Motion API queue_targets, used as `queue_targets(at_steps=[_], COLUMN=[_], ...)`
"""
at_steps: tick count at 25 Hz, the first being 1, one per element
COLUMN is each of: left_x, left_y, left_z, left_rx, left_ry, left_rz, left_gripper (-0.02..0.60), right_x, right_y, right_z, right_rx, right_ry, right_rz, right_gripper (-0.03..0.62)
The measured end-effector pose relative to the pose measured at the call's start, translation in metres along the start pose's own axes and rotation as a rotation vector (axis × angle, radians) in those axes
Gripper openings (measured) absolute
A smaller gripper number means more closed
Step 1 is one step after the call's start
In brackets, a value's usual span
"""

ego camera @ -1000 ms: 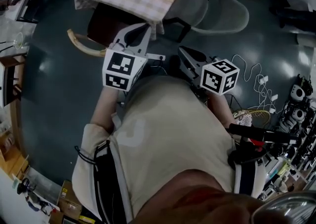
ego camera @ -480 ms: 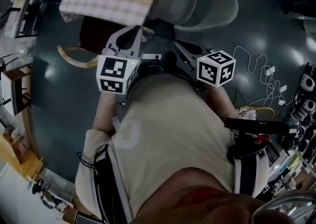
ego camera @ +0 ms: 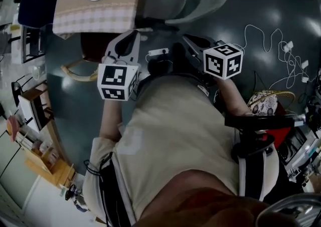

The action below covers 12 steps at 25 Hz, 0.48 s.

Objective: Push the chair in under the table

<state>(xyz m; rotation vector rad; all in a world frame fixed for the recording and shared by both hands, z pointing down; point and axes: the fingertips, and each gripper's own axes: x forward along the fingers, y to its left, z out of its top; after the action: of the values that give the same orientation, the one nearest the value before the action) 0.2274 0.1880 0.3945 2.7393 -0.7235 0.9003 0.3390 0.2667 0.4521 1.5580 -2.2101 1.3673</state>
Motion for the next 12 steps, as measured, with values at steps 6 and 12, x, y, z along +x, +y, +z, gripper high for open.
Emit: queue_targets(at_steps=[6,12], left_x=[0.02,0.023], left_y=[-0.018,-0.024], left_z=[0.006,0.007], left_rx=[0.053,0.133], left_ry=[0.04,0.06], left_rz=[-0.028,-0.018], left_gripper=[0.009,0.009], right_x=[-0.019,-0.039], right_y=[-0.041,-0.072], right_z=[-0.006,0.003], right_rx=[0.052,0.076], right_ry=[-0.009,-0.058], right_rz=[-0.052,-0.13], right_gripper=[0.012,0.012])
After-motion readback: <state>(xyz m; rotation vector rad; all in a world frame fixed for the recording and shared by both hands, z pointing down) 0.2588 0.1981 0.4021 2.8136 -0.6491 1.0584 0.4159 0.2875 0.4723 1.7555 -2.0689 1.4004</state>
